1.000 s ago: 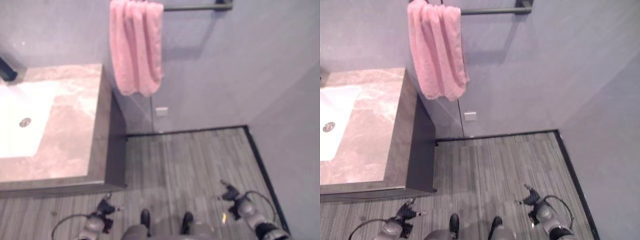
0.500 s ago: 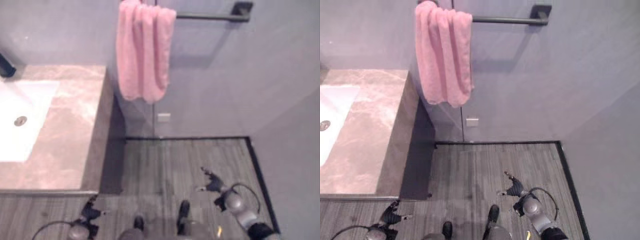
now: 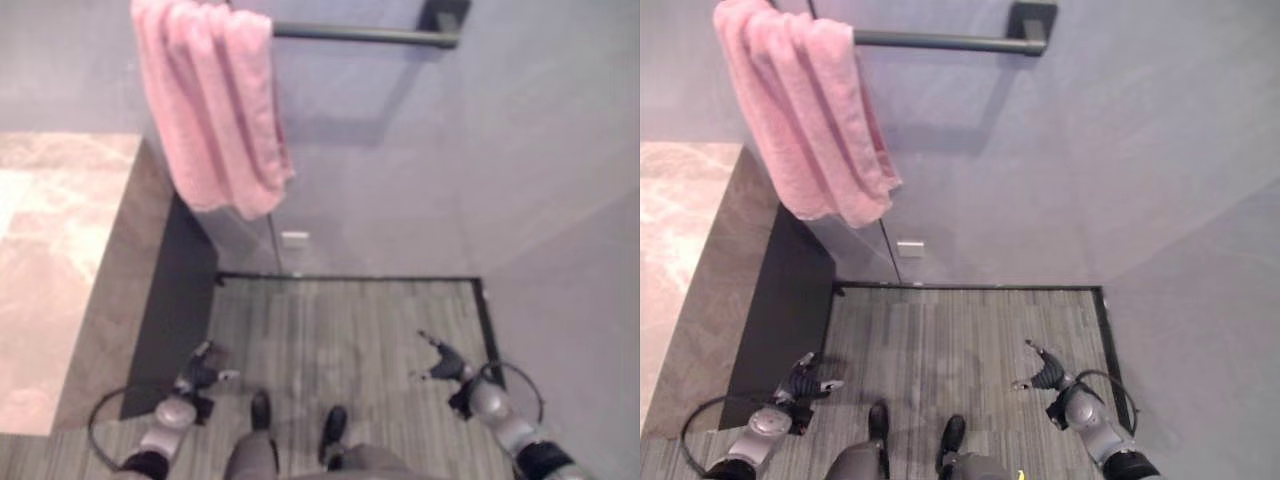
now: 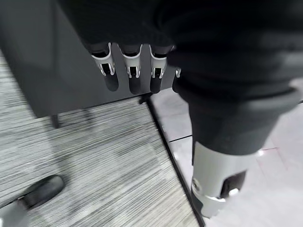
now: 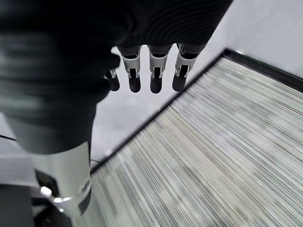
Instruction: Put brush and paste in cup on sink, flatten towel.
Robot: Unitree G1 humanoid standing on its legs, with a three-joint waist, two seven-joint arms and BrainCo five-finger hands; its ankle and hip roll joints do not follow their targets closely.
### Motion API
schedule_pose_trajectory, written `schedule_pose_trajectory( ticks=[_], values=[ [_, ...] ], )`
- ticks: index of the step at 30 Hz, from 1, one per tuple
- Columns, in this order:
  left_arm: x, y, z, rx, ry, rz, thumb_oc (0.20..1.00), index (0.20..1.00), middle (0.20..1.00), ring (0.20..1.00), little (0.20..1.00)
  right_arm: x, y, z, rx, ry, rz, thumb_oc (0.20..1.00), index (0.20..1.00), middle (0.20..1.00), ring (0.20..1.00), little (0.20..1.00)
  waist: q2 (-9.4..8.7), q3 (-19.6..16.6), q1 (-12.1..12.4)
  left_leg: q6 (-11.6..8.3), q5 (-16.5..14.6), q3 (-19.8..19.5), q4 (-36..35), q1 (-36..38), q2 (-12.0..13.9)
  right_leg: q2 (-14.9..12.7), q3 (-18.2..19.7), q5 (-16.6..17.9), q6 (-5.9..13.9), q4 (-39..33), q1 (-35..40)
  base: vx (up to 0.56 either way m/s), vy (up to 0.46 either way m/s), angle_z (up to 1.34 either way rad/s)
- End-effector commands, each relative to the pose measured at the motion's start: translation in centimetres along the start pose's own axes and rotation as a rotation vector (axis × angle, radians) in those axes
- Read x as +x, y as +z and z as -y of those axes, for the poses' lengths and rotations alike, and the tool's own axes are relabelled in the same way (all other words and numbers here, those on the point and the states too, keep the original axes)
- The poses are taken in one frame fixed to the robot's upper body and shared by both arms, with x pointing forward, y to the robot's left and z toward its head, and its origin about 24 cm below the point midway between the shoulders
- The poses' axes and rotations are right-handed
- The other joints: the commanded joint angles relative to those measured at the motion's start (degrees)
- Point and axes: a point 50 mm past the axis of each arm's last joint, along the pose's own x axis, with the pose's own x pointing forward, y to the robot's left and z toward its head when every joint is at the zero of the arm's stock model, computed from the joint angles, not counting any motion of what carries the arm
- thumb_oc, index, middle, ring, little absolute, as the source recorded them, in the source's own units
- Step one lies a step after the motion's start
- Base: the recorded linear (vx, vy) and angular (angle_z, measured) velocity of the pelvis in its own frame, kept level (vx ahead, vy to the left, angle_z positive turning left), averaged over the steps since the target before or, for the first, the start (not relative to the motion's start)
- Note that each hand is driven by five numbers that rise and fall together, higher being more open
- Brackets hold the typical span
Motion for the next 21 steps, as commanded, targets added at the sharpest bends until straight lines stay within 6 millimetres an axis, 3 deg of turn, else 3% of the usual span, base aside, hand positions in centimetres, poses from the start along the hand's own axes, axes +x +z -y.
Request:
schedule_pose_trajectory(
  ticks=[1, 4, 8, 11, 13, 14, 16, 18, 21],
  values=[
    [-0.4, -0.9, -1.0, 0.033, 0.023, -0.014, 1.000, 1.000, 1.000, 1.000, 1.000, 0.0, 0.6, 1.0, -0.041, -0.030, 0.045, 1.000, 1.000, 1.000, 1.000, 1.000, 1.37, 0.0, 1.7, 0.64, 2.8, 0.4, -2.2, 6.0, -1.4, -2.8, 2.4, -2.7, 6.86, 6.3, -0.6, 0.32, 0.364, -0.48],
    [-0.7, -0.4, -1.1, 0.052, 0.008, 0.029, 1.000, 1.000, 1.000, 1.000, 1.000, 0.1, -0.7, -0.2, 0.045, -0.033, -0.041, 1.000, 1.000, 1.000, 1.000, 1.000, 1.58, -0.6, 1.6, 3.41, -1.7, -0.6, 2.4, 7.1, -3.9, -5.8, 4.8, -1.6, 8.49, 9.2, 1.8, 0.29, 0.411, -0.17],
    [-1.2, 0.1, -1.4, 0.076, -0.007, 0.072, 1.000, 1.000, 1.000, 1.000, 1.000, 0.3, -0.6, -0.4, 0.092, -0.053, -0.047, 1.000, 1.000, 1.000, 1.000, 1.000, 2.21, -0.2, 1.7, 5.30, -3.9, 0.4, 4.0, 8.3, -4.9, -7.6, 6.2, 0.9, 9.59, 14.0, 0.6, 0.14, 0.308, -0.09],
    [-2.2, 0.5, -2.3, 0.118, -0.020, 0.130, 1.000, 1.000, 1.000, 1.000, 1.000, 0.6, 1.6, -0.4, 0.112, -0.052, 0.044, 1.000, 1.000, 1.000, 1.000, 1.000, 3.59, 1.7, 1.8, 7.77, -5.3, 1.4, 3.1, 12.0, -5.8, -10.9, 4.9, 7.2, 10.78, 29.2, -5.1, 0.12, 0.367, -0.03],
    [-2.2, 0.5, -2.4, 0.118, -0.020, 0.129, 1.000, 1.000, 1.000, 1.000, 1.000, 0.6, 1.6, -0.4, 0.112, -0.051, 0.044, 1.000, 1.000, 1.000, 1.000, 1.000, 3.46, 1.8, 1.9, 7.81, -5.3, 1.5, 3.0, 12.2, -6.0, -11.0, 5.1, 7.0, 10.82, 29.6, -5.3, 0.06, 0.147, -0.21],
    [-2.6, 0.2, -2.4, 0.134, -0.030, 0.130, 1.000, 1.000, 1.000, 1.000, 1.000, 0.7, 3.5, 0.0, 0.120, -0.050, 0.134, 1.000, 1.000, 1.000, 1.000, 1.000, 3.76, 2.6, 2.4, 8.06, -6.1, 2.5, 2.8, 13.9, -5.7, -11.7, 2.2, 6.4, 11.48, 31.3, -5.9, 0.11, 0.139, -0.09],
    [-2.8, 0.0, -2.6, 0.149, -0.032, 0.124, 1.000, 1.000, 1.000, 1.000, 1.000, 0.4, 5.3, 0.4, 0.145, -0.049, 0.224, 1.000, 1.000, 1.000, 1.000, 1.000, 3.78, 2.9, 2.2, 7.94, -5.7, 2.3, 2.3, 14.7, -5.4, -9.5, 4.0, 5.0, 11.12, 27.4, -7.0, 0.13, 0.103, -0.15],
    [-2.8, -0.1, -2.6, 0.152, -0.031, 0.122, 1.000, 1.000, 1.000, 1.000, 1.000, 0.4, 6.7, 0.6, 0.125, -0.048, 0.281, 1.000, 1.000, 1.000, 1.000, 1.000, 4.08, 2.9, 3.0, 7.51, -5.9, 2.8, 1.7, 15.2, -4.3, -10.8, 2.0, 5.3, 11.42, 19.7, -6.0, 0.12, -0.016, -0.36],
    [-2.6, 0.2, -2.9, 0.148, -0.010, 0.135, 1.000, 1.000, 1.000, 1.000, 1.000, 0.2, 8.4, 1.0, 0.132, -0.045, 0.357, 1.000, 1.000, 1.000, 1.000, 1.000, 3.69, 3.0, 3.4, 6.36, -6.2, 2.3, 1.5, 15.2, -3.0, -11.5, 4.9, 9.9, 12.61, 8.3, -6.1, 0.13, -0.118, -0.28]
  ],
)
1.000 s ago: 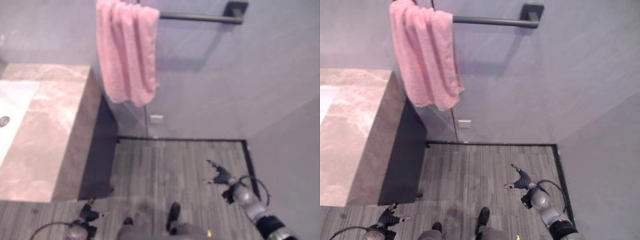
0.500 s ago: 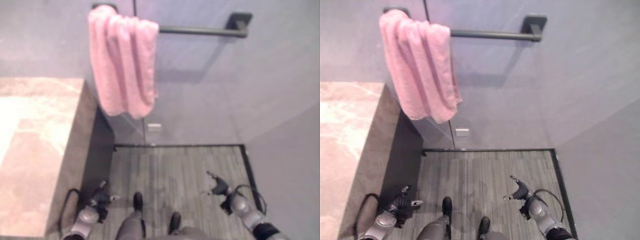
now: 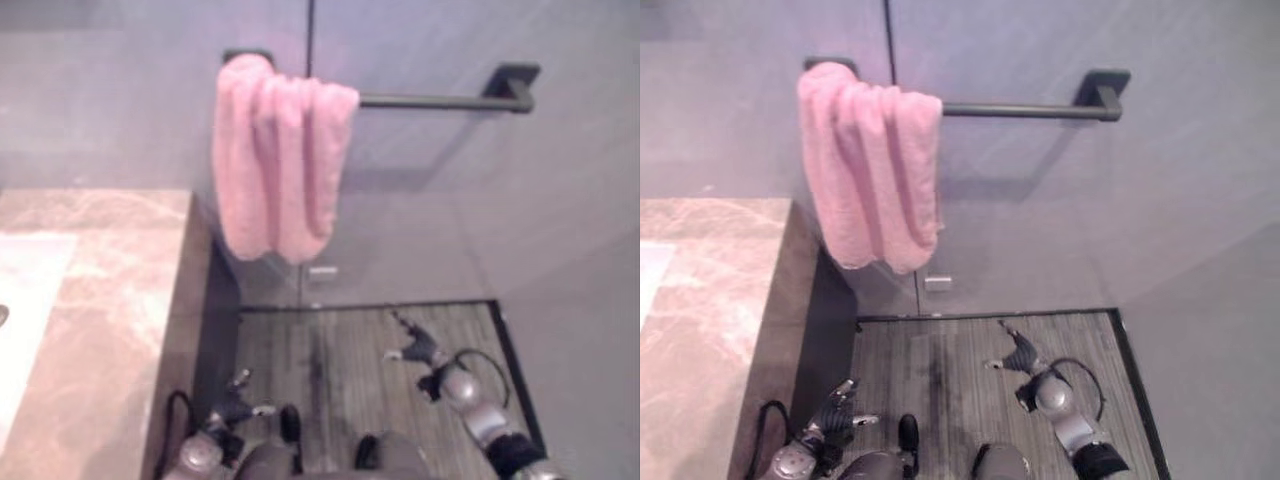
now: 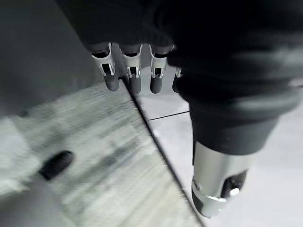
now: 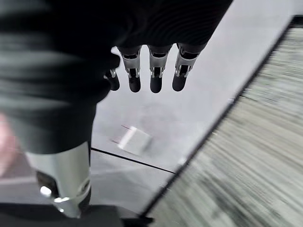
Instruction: Put brush and paste in cup on sink, flatten towel.
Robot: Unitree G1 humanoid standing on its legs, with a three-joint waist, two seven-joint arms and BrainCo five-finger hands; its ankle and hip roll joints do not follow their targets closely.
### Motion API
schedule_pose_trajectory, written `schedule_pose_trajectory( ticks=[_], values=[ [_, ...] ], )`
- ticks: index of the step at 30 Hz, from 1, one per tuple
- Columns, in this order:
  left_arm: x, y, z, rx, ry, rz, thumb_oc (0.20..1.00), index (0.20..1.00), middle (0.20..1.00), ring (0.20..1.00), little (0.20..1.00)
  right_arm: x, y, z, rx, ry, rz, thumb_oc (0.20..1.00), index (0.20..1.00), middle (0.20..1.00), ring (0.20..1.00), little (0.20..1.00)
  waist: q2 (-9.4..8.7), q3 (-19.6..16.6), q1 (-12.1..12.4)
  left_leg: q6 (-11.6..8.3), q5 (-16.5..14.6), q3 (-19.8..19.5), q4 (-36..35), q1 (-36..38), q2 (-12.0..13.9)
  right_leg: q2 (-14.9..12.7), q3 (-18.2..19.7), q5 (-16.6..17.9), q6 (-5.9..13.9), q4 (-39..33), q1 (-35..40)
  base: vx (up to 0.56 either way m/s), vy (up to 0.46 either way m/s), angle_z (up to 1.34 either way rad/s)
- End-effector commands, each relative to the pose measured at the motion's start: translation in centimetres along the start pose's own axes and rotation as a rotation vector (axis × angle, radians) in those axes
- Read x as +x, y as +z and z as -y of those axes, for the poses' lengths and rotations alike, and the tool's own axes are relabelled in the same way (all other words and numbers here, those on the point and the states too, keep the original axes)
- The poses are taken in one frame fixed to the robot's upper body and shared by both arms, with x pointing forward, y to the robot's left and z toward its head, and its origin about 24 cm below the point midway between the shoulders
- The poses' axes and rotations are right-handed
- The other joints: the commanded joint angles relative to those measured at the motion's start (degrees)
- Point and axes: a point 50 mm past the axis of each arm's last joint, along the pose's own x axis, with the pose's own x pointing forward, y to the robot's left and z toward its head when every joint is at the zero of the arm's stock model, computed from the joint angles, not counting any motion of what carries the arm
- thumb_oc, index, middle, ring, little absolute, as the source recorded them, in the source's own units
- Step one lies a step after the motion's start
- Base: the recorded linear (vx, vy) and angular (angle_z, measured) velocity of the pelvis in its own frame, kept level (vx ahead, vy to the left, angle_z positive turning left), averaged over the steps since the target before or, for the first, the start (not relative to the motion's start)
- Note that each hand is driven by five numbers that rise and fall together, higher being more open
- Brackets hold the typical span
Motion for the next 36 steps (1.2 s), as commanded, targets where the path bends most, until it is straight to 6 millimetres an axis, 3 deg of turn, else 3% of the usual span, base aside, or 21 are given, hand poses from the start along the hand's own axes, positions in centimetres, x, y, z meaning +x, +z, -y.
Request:
schedule_pose_trajectory(
  ticks=[1, 3, 4, 5, 6, 7, 10, 11, 12, 16, 17, 20, 25, 32, 36],
  values=[
    [0.0, 1.9, -7.9, 0.134, 0.194, 0.087, 1.000, 1.000, 1.000, 1.000, 1.000, 0.1, 1.7, 0.2, 0.009, 0.017, 0.096, 1.000, 1.000, 1.000, 1.000, 1.000, -1.97, 0.7, 1.3, -2.12, -8.0, -3.4, 5.8, 2.0, -0.7, -1.1, 3.6, 15.6, 1.64, -11.1, 0.2, 0.18, -0.171, -0.11],
    [0.2, 2.2, -8.1, 0.118, 0.217, 0.097, 1.000, 1.000, 1.000, 1.000, 1.000, 0.0, 2.1, 0.3, -0.024, 0.028, 0.117, 1.000, 1.000, 1.000, 1.000, 1.000, -2.66, 0.8, 1.2, -2.78, -8.4, -4.4, 6.1, 2.4, 0.2, -1.5, 5.8, 17.9, 2.18, -13.9, 0.1, 0.22, -0.253, 0.07],
    [0.2, 2.4, -8.3, 0.112, 0.226, 0.101, 1.000, 1.000, 1.000, 1.000, 1.000, -0.2, 2.3, 0.6, -0.034, 0.024, 0.129, 1.000, 1.000, 1.000, 1.000, 1.000, -3.00, 1.1, 0.9, -3.32, -8.8, -5.2, 5.9, 3.1, 1.0, -0.6, 8.2, 17.2, 2.09, -13.5, 0.0, 0.16, -0.210, 0.25],
    [0.3, 2.4, -8.3, 0.112, 0.226, 0.101, 1.000, 1.000, 1.000, 1.000, 1.000, -0.2, 2.3, 0.6, -0.034, 0.024, 0.129, 1.000, 1.000, 1.000, 1.000, 1.000, -3.09, 1.0, 0.9, -3.29, -8.7, -5.2, 5.9, 3.0, 0.9, -0.7, 8.3, 17.3, 2.08, -13.5, -0.1, 0.38, -0.526, 0.56],
    [0.4, 2.4, -8.3, 0.095, 0.237, 0.098, 1.000, 1.000, 1.000, 1.000, 1.000, -0.7, 1.6, 0.7, -0.015, 0.029, 0.112, 1.000, 1.000, 1.000, 1.000, 1.000, -4.84, 0.0, 0.6, -5.29, -7.9, -6.4, 4.7, 4.6, 3.0, 2.3, 8.4, 12.5, 1.08, -13.9, 1.3, 0.29, -0.408, 0.71],
    [0.4, 2.4, -8.3, 0.095, 0.236, 0.098, 1.000, 1.000, 1.000, 1.000, 1.000, -0.8, 1.6, 0.7, -0.015, 0.029, 0.111, 1.000, 1.000, 1.000, 1.000, 1.000, -4.76, 0.0, 0.5, -5.37, -7.8, -6.6, 4.6, 4.7, 3.1, 2.4, 8.2, 12.4, 1.01, -13.9, 1.3, 0.40, -0.586, 0.81],
    [0.6, 2.6, -8.2, 0.084, 0.240, 0.097, 1.000, 1.000, 1.000, 1.000, 1.000, -1.6, 0.8, 1.3, -0.015, 0.016, 0.100, 1.000, 1.000, 1.000, 1.000, 1.000, -4.99, -1.5, -0.9, -7.87, -4.1, -8.2, 2.7, 5.0, 7.0, 6.1, 6.2, 8.7, -1.26, -14.2, 2.6, 0.20, -0.379, 0.26],
    [0.6, 2.6, -8.2, 0.084, 0.239, 0.097, 1.000, 1.000, 1.000, 1.000, 1.000, -1.6, 0.8, 1.3, -0.015, 0.016, 0.100, 1.000, 1.000, 1.000, 1.000, 1.000, -4.97, -1.5, -1.0, -7.88, -4.1, -8.3, 2.6, 4.9, 7.0, 6.1, 6.1, 8.7, -1.27, -14.2, 2.6, 0.22, -0.429, 0.33],
    [0.9, 3.1, -8.1, 0.063, 0.244, 0.112, 1.000, 1.000, 1.000, 1.000, 1.000, -1.8, -0.2, 1.9, 0.015, -0.028, 0.055, 1.000, 1.000, 1.000, 1.000, 1.000, -4.87, -2.1, -1.7, -8.96, -1.2, -8.1, 2.7, 4.2, 8.7, 7.7, 4.8, 6.8, -2.59, -14.4, 3.2, 0.17, -0.326, 0.47],
    [1.0, 3.8, -7.2, 0.027, 0.229, 0.146, 1.000, 1.000, 1.000, 1.000, 1.000, -1.5, -1.4, 2.4, 0.074, -0.080, -0.009, 1.000, 1.000, 1.000, 1.000, 1.000, -4.26, -2.5, -1.4, -8.93, 0.4, -10.1, 2.9, 2.7, 7.2, 7.8, 3.2, 6.1, -3.21, -15.2, 4.1, 0.12, -0.176, 0.46],
    [1.0, 4.4, -6.8, 0.012, 0.214, 0.178, 1.000, 1.000, 1.000, 1.000, 1.000, -1.2, -1.6, 2.7, 0.091, -0.107, -0.026, 1.000, 1.000, 1.000, 1.000, 1.000, -3.65, -2.7, -1.2, -9.21, 1.7, -11.2, -2.8, 1.1, 6.5, 7.7, 2.5, 5.7, -3.29, -15.5, 3.9, 0.00, -0.012, 0.16],
    [1.1, 5.2, -6.5, 0.031, 0.197, 0.209, 1.000, 1.000, 1.000, 1.000, 1.000, -1.0, -1.7, 3.3, 0.109, -0.145, -0.035, 1.000, 1.000, 1.000, 1.000, 1.000, -3.20, -2.6, -1.3, -9.71, 4.0, -10.5, -3.1, -3.5, 6.0, 6.4, 1.0, 6.2, -3.10, -15.3, 3.4, -0.05, 0.058, 0.31],
    [-0.1, 5.9, -6.6, 0.039, 0.147, 0.275, 1.000, 1.000, 1.000, 1.000, 1.000, -0.2, -0.7, 2.9, 0.069, -0.124, -0.014, 1.000, 1.000, 1.000, 1.000, 1.000, -1.54, -3.7, -0.5, -8.98, 1.2, -10.9, -3.1, -1.5, 4.9, 5.0, 1.0, 6.6, -2.30, -14.7, 5.0, 0.07, 0.169, 0.18],
    [-3.0, 8.8, -9.3, 0.097, 0.098, 0.433, 1.000, 1.000, 1.000, 1.000, 1.000, 1.0, 1.5, 2.4, 0.049, -0.086, 0.057, 1.000, 1.000, 1.000, 1.000, 1.000, -0.26, -4.0, 0.2, -7.48, -1.0, -8.1, -3.1, 1.8, 3.0, 2.8, 2.5, 8.5, -0.77, -15.2, 6.5, 0.04, 0.162, -0.13],
    [-6.7, 12.2, -12.5, 0.184, 0.001, 0.555, 1.000, 1.000, 1.000, 1.000, 1.000, 1.1, 1.6, 1.9, 0.051, -0.038, 0.058, 1.000, 1.000, 1.000, 1.000, 1.000, 0.12, -4.2, 0.5, -6.97, -2.0, -6.9, -3.1, 3.0, 2.3, 1.6, 2.7, 10.1, 0.52, -15.5, 7.1, 0.02, 0.165, -0.21]
  ],
)
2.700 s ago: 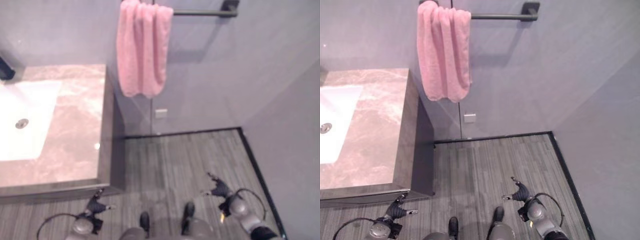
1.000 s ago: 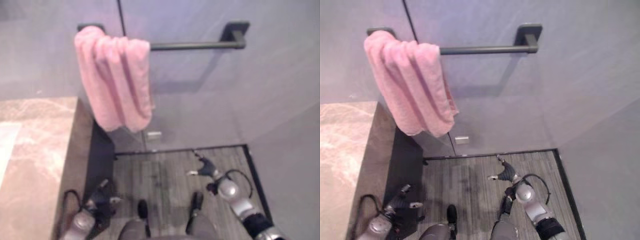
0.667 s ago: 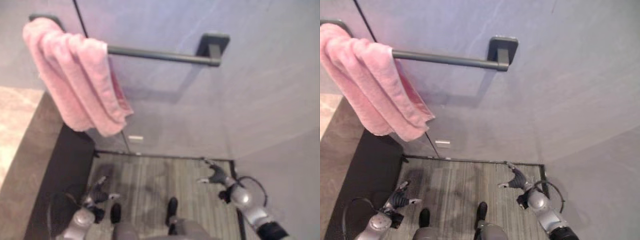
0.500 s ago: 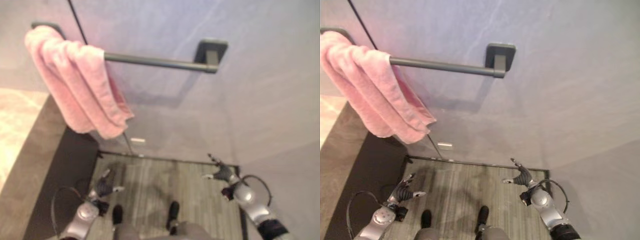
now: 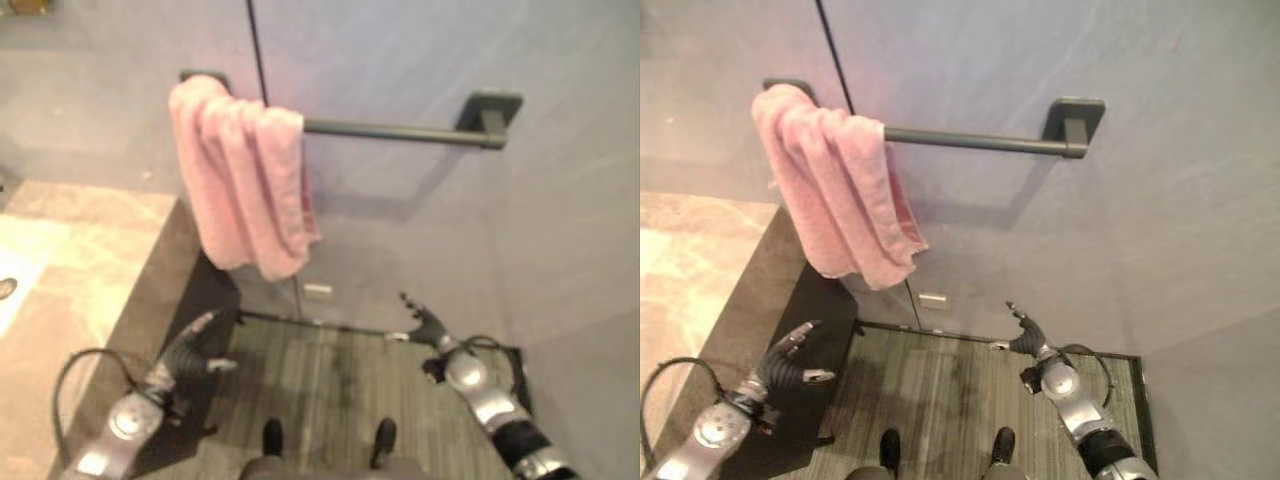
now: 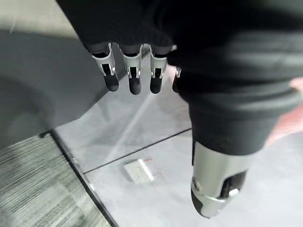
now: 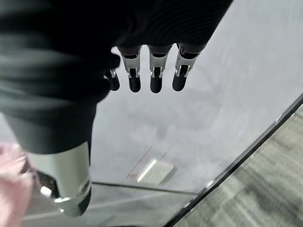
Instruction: Put brush and paste in cup on sink, flatten towel.
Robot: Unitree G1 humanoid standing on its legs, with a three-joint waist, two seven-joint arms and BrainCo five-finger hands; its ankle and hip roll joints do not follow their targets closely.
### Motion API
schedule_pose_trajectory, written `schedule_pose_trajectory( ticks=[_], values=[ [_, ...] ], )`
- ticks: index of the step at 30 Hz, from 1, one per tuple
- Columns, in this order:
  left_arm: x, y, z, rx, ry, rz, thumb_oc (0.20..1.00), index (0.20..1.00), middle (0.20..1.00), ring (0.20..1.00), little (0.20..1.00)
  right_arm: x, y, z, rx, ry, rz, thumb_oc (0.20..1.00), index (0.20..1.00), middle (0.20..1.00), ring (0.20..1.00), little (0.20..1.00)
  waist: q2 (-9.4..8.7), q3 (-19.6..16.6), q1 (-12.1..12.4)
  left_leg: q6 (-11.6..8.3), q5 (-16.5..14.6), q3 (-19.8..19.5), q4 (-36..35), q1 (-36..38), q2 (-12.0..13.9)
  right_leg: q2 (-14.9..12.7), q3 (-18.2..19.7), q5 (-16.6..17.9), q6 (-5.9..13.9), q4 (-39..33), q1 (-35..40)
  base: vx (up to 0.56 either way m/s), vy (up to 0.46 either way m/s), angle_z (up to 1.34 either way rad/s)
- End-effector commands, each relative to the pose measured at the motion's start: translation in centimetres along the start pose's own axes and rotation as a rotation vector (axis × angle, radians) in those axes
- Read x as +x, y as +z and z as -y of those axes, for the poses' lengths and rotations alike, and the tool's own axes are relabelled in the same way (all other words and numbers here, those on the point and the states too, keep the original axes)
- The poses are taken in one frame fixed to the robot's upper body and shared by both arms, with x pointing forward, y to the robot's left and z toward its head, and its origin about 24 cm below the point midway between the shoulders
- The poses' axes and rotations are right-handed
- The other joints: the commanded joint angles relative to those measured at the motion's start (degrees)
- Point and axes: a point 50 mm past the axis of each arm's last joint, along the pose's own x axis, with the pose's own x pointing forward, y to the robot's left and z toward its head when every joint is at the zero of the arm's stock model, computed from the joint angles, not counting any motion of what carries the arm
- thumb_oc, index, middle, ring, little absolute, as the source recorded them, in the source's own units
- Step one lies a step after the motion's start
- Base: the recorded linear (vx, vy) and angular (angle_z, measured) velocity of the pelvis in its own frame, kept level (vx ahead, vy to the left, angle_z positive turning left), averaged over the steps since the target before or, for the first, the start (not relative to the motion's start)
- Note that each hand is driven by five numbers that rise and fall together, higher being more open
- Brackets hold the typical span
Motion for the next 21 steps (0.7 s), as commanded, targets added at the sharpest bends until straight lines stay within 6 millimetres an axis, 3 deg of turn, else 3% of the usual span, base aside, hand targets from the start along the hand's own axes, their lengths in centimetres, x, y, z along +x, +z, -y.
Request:
schedule_pose_trajectory(
  ticks=[1, 5, 7, 10, 16, 21],
  values=[
    [-0.6, 4.1, -3.3, -0.052, -0.015, 0.192, 1.000, 1.000, 1.000, 1.000, 1.000, 0.7, 1.5, 1.3, -0.030, -0.003, 0.068, 1.000, 1.000, 1.000, 1.000, 1.000, 1.71, 1.1, 0.8, 4.90, -3.8, -2.3, 0.8, 0.6, -1.2, 0.3, -1.0, -1.2, 3.09, 1.5, 2.8, 0.01, 0.100, -0.05],
    [-1.8, 6.5, -4.9, -0.045, -0.061, 0.266, 1.000, 1.000, 1.000, 1.000, 1.000, 0.6, 0.9, 1.0, -0.036, 0.021, 0.047, 1.000, 1.000, 1.000, 1.000, 1.000, 1.66, 0.9, 1.1, 5.09, -4.0, -2.5, 0.8, 0.6, -1.8, -0.4, -1.4, 0.1, 3.77, 0.9, 3.2, 0.01, 0.085, 0.03],
    [-2.7, 8.6, -6.6, -0.035, -0.041, 0.340, 1.000, 1.000, 1.000, 1.000, 1.000, 0.2, 0.4, 0.9, -0.035, 0.034, 0.035, 1.000, 1.000, 1.000, 1.000, 1.000, 1.46, 0.7, 1.6, 5.24, -4.0, -3.0, 0.8, 0.3, -2.4, -1.1, -2.2, 1.1, 4.37, 0.6, 3.5, 0.01, 0.093, 0.06],
    [-3.3, 9.6, -8.3, -0.062, 0.018, 0.388, 1.000, 1.000, 1.000, 1.000, 1.000, -0.5, -0.4, 1.0, -0.028, 0.036, 0.017, 1.000, 1.000, 1.000, 1.000, 1.000, 1.40, 0.6, 2.2, 5.37, -3.9, -3.7, 0.8, -0.2, -3.1, -1.8, -3.3, 2.4, 4.99, 0.3, 3.7, 0.01, 0.079, 0.04],
    [-3.6, 8.3, -12.2, -0.115, 0.260, 0.392, 1.000, 1.000, 1.000, 1.000, 1.000, -1.5, -0.6, 1.4, -0.029, 0.033, 0.028, 1.000, 1.000, 1.000, 1.000, 1.000, 0.96, 0.4, 2.9, 5.84, -3.8, -4.9, 0.8, -1.2, -4.2, -3.1, -5.2, 4.4, 5.75, -0.1, 3.9, 0.03, 0.079, 0.15],
    [-2.9, 8.5, -14.0, -0.079, 0.358, 0.394, 1.000, 1.000, 1.000, 1.000, 1.000, -1.6, 0.0, 2.0, -0.050, 0.020, 0.055, 1.000, 1.000, 1.000, 1.000, 1.000, 0.69, 0.5, 2.8, 6.08, -3.8, -4.6, 0.8, -2.3, -4.7, -3.7, -5.3, 5.5, 6.08, -0.1, 3.0, 0.04, 0.090, 0.06]
  ],
)
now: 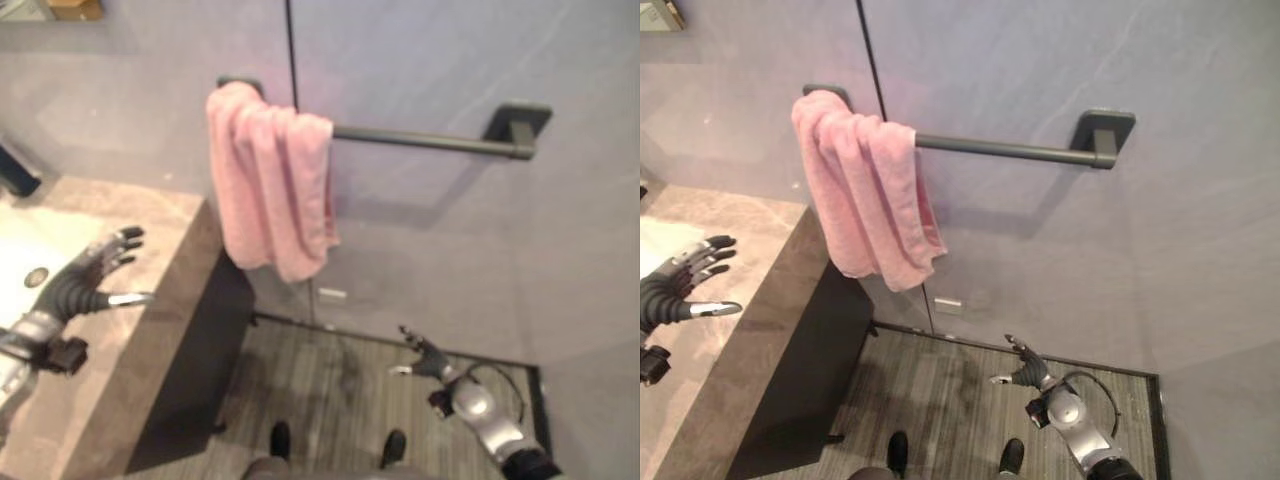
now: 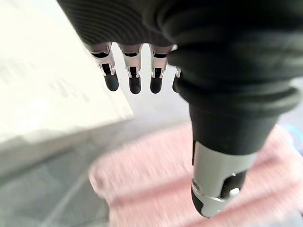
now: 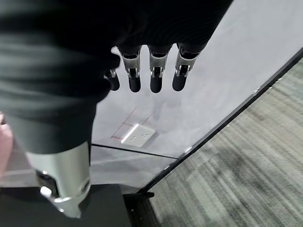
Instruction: Put brush and paste in cup on sink, flatten towel.
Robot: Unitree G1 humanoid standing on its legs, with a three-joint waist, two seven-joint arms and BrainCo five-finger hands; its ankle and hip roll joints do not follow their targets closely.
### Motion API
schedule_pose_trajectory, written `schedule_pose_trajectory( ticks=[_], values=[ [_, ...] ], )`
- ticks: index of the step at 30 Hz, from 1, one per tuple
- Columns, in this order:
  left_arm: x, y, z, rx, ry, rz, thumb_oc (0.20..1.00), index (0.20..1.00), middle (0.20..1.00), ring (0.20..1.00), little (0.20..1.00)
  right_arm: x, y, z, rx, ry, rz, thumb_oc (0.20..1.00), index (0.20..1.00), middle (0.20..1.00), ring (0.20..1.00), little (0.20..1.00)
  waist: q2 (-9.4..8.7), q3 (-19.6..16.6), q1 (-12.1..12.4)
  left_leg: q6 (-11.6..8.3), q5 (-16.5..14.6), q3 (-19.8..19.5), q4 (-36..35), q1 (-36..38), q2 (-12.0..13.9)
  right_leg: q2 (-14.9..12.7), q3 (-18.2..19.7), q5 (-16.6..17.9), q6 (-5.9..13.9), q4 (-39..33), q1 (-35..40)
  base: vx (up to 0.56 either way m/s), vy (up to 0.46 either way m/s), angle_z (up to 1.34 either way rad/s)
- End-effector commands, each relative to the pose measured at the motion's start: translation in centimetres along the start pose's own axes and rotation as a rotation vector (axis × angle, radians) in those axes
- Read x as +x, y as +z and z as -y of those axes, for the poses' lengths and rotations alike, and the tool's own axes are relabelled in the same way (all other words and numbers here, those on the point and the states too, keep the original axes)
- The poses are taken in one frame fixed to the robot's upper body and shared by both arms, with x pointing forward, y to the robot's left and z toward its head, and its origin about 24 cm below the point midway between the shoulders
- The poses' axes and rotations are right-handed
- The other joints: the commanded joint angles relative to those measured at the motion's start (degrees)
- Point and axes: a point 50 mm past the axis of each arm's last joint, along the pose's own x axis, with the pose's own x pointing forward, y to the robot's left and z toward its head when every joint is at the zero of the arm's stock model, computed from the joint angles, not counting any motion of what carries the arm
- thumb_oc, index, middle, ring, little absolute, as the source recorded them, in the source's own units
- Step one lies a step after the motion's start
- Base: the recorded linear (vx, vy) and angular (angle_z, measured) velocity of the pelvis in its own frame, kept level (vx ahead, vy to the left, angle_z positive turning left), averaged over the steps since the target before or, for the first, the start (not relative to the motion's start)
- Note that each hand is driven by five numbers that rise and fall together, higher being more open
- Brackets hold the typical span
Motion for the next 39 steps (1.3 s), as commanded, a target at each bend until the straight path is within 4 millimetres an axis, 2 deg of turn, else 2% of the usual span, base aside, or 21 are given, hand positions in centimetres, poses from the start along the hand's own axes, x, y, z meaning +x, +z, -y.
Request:
schedule_pose_trajectory(
  ticks=[1, 4, 12, 17, 24, 32, 33, 34, 36, 37, 38, 39],
  values=[
    [1.6, 3.4, -1.5, 0.061, 0.085, 0.181, 1.000, 1.000, 1.000, 1.000, 1.000, 0.5, 3.1, 2.9, -0.038, -0.074, 0.143, 1.000, 1.000, 1.000, 1.000, 1.000, -0.26, 1.6, 0.2, 5.86, -4.1, -1.8, 0.7, -0.6, -3.6, -2.5, -2.0, 5.7, 5.31, -0.1, 2.9, 0.02, 0.056, 0.07],
    [2.4, 3.5, -2.0, 0.066, 0.122, 0.195, 1.000, 1.000, 1.000, 1.000, 1.000, 0.5, 3.3, 3.1, -0.047, -0.083, 0.151, 1.000, 1.000, 1.000, 1.000, 1.000, -0.57, 1.8, -0.2, 6.00, -4.0, -1.4, 0.7, -1.4, -3.8, -2.6, -1.6, 6.3, 5.37, -0.1, 2.0, 0.04, 0.089, 0.02],
    [5.7, 4.2, -3.1, 0.067, 0.187, 0.219, 1.000, 1.000, 1.000, 1.000, 1.000, 0.9, 3.9, 2.0, -0.063, -0.025, 0.165, 1.000, 1.000, 1.000, 1.000, 1.000, -1.44, 2.0, -2.2, 6.11, -4.3, 0.8, 0.7, -2.5, -3.6, -2.4, 1.1, 7.5, 5.55, -0.1, -0.9, 0.05, 0.060, -0.18],
    [7.0, 4.0, -2.9, -0.001, 0.199, 0.219, 1.000, 1.000, 1.000, 1.000, 1.000, 0.8, 4.3, 1.8, -0.073, -0.007, 0.183, 1.000, 1.000, 1.000, 1.000, 1.000, -1.60, 2.5, -3.2, 6.07, -4.3, 1.5, 0.7, -2.8, -3.2, -2.0, 2.2, 7.6, 5.43, -0.1, -1.9, 0.05, 0.027, -0.20],
    [8.2, 4.3, -2.4, -0.086, 0.234, 0.253, 1.000, 1.000, 1.000, 1.000, 1.000, 0.3, 3.6, 1.9, -0.096, 0.006, 0.159, 1.000, 1.000, 1.000, 1.000, 1.000, -2.11, 3.1, -5.1, 5.72, -4.2, 2.4, 0.7, -3.4, -2.3, -1.0, 3.2, 7.6, 5.33, -0.1, -3.3, 0.06, 0.005, -0.08],
    [8.4, 4.7, -2.8, -0.099, 0.254, 0.272, 1.000, 1.000, 1.000, 1.000, 1.000, 0.2, 3.4, 1.4, -0.097, 0.035, 0.155, 1.000, 1.000, 1.000, 1.000, 1.000, -2.37, 2.6, -5.2, 5.13, -4.1, 2.9, 0.7, -3.9, -1.6, -0.5, 3.6, 6.3, 5.20, -0.1, -4.0, 0.05, -0.015, -0.07],
    [8.4, 4.9, -2.8, -0.100, 0.250, 0.281, 0.953, 0.953, 0.953, 0.953, 0.953, 0.2, 3.5, 1.4, -0.100, 0.038, 0.157, 1.000, 1.000, 1.000, 1.000, 1.000, -2.40, 2.4, -5.2, 5.07, -4.0, 2.8, 0.7, -3.9, -1.5, -0.4, 3.6, 6.2, 5.18, -0.1, -4.0, 0.06, -0.022, -0.06],
    [8.3, 4.9, -2.8, -0.100, 0.249, 0.280, 0.727, 0.727, 0.727, 0.727, 0.727, 0.2, 3.5, 1.3, -0.104, 0.046, 0.158, 1.000, 1.000, 1.000, 1.000, 1.000, -2.39, 2.3, -5.2, 5.02, -4.0, 2.9, 0.7, -3.9, -1.5, -0.4, 3.6, 6.0, 5.15, -0.1, -4.0, 0.04, -0.020, -0.05],
    [8.3, 5.0, -2.9, -0.095, 0.244, 0.280, 0.586, 0.586, 0.586, 0.586, 0.586, 0.2, 3.5, 1.2, -0.106, 0.053, 0.162, 1.000, 1.000, 1.000, 1.000, 1.000, -2.35, 2.2, -5.1, 4.95, -4.0, 3.0, 0.7, -3.8, -1.4, -0.4, 3.5, 5.6, 5.09, -0.1, -3.9, 0.03, -0.014, -0.02],
    [8.3, 5.0, -2.9, -0.094, 0.238, 0.278, 0.420, 0.420, 0.420, 0.420, 0.420, 0.2, 3.6, 1.2, -0.111, 0.055, 0.166, 1.000, 1.000, 1.000, 1.000, 1.000, -2.34, 2.1, -5.1, 4.91, -4.0, 3.0, 0.7, -3.8, -1.4, -0.4, 3.3, 5.5, 5.10, -0.1, -3.9, 0.00, 0.000, 0.00],
    [8.3, 5.0, -2.9, -0.093, 0.235, 0.277, 0.376, 0.376, 0.376, 0.376, 0.376, 0.2, 3.6, 1.2, -0.112, 0.056, 0.167, 1.000, 1.000, 1.000, 1.000, 1.000, -2.28, 2.0, -5.0, 4.87, -4.1, 2.9, 0.7, -3.8, -1.3, -0.4, 3.2, 5.3, 5.11, -0.1, -3.8, 0.00, 0.000, 0.00],
    [8.3, 5.0, -2.9, -0.093, 0.235, 0.277, 0.247, 0.247, 0.247, 0.247, 0.247, 0.2, 3.6, 1.2, -0.112, 0.056, 0.167, 1.000, 1.000, 1.000, 1.000, 1.000, -2.28, 2.0, -5.1, 4.87, -4.1, 2.9, 0.7, -3.8, -1.3, -0.4, 3.2, 5.3, 5.11, -0.1, -3.8, 0.00, 0.000, 0.00]
  ],
)
